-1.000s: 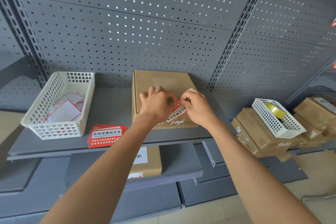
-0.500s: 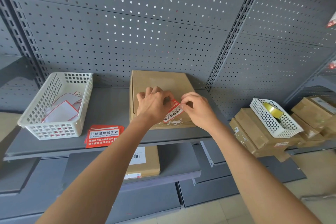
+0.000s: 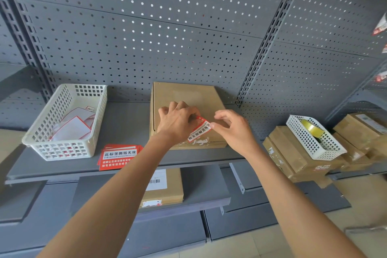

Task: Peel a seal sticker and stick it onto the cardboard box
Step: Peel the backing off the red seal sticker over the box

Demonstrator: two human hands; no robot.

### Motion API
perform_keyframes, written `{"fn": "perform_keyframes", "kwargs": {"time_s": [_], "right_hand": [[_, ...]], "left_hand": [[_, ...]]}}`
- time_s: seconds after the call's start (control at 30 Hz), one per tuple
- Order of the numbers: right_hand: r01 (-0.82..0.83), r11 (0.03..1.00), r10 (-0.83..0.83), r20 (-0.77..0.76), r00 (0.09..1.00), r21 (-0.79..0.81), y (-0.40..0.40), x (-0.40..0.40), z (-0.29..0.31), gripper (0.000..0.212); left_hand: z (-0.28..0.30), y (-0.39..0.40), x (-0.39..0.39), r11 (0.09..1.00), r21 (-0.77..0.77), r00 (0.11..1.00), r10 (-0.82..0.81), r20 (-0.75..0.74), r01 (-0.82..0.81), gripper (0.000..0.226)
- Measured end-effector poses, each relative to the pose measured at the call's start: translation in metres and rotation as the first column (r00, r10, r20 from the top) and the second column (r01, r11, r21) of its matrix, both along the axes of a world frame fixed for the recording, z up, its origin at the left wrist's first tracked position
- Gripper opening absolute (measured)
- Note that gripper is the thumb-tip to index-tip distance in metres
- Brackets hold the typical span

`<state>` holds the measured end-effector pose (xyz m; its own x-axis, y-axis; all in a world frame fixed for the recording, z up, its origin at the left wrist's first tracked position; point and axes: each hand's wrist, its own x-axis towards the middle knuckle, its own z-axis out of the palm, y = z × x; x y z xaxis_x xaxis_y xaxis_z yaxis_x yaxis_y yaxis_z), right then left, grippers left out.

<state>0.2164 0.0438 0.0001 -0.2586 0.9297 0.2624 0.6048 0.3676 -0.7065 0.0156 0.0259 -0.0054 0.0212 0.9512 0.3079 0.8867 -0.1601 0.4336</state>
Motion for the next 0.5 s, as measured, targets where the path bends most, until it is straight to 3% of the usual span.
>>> {"fn": "perform_keyframes", "kwargs": {"time_s": [0.1, 0.23, 0.5], "right_hand": [[-0.011, 0.999, 0.008, 0.095, 0.995, 0.034, -0.0024, -0.0001, 0.0009, 0.006], [-0.007, 0.999, -0.001, 0.165, 0.986, 0.047, -0.0028, -0.0029, 0.0015, 0.008], [-0.026, 0.999, 0.024, 0.070, 0.997, 0.028, -0.0039, -0.0009, -0.0023, 0.009]], "left_hand": [[0.0002, 0.0002, 0.0000, 1.000, -0.001, 1.000, 0.000, -0.005, -0.001, 0.017], [-0.0008, -0.0002, -0.0005, 1.000, 0.002, 1.000, -0.001, 0.004, 0.001, 0.016], [0.0006, -0.0005, -0.0004, 1.000, -0.017, 1.000, 0.018, 0.024, -0.018, 0.023]]}}
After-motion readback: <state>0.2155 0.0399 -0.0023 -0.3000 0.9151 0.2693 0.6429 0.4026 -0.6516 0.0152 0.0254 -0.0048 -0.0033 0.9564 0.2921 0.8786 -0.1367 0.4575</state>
